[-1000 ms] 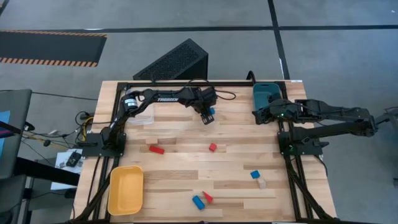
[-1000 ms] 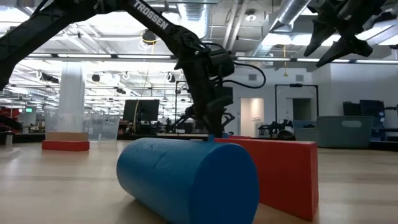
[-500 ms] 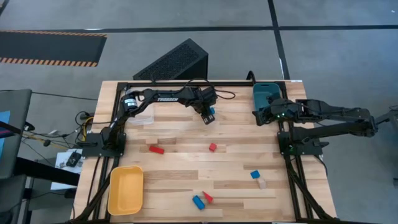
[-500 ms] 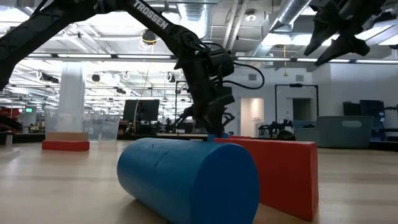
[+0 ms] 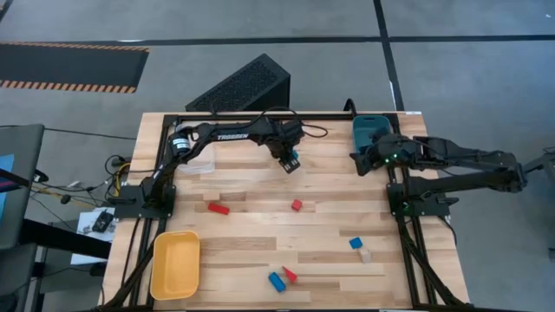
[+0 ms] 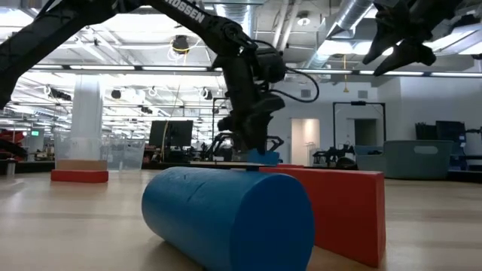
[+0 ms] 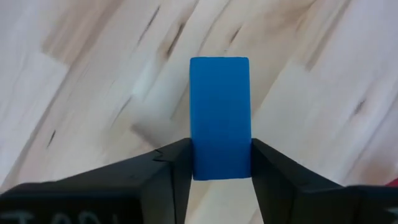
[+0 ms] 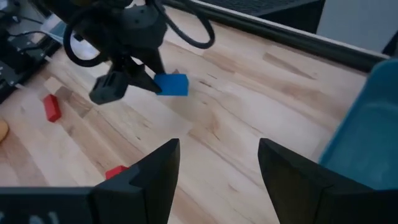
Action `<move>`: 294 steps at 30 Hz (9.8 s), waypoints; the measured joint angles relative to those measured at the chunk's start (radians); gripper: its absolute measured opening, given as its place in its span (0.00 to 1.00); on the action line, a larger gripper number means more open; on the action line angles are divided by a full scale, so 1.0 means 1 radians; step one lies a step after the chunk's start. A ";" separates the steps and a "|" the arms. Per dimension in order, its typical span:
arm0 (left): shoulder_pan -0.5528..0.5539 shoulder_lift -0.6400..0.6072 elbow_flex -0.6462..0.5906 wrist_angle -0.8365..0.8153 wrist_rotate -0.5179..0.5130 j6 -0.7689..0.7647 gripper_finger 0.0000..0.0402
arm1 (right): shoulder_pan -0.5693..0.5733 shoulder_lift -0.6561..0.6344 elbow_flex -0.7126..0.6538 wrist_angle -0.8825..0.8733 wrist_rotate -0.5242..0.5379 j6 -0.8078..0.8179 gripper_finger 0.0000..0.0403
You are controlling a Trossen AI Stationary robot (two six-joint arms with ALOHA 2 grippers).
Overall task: Sort & place blocks by color
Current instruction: Put the top blue block into the yellow bin
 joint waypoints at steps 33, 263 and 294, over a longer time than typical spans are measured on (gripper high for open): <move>-0.112 -0.022 0.136 -0.470 0.023 -0.067 0.31 | -0.022 -0.014 0.000 0.019 -0.039 -0.103 0.61; -0.600 0.579 0.336 1.064 -0.360 0.099 0.54 | 0.728 0.261 0.373 -0.493 0.214 0.466 0.61; -0.539 0.573 0.329 1.135 -0.198 0.197 0.63 | 0.729 0.261 0.373 -0.490 0.188 0.468 0.61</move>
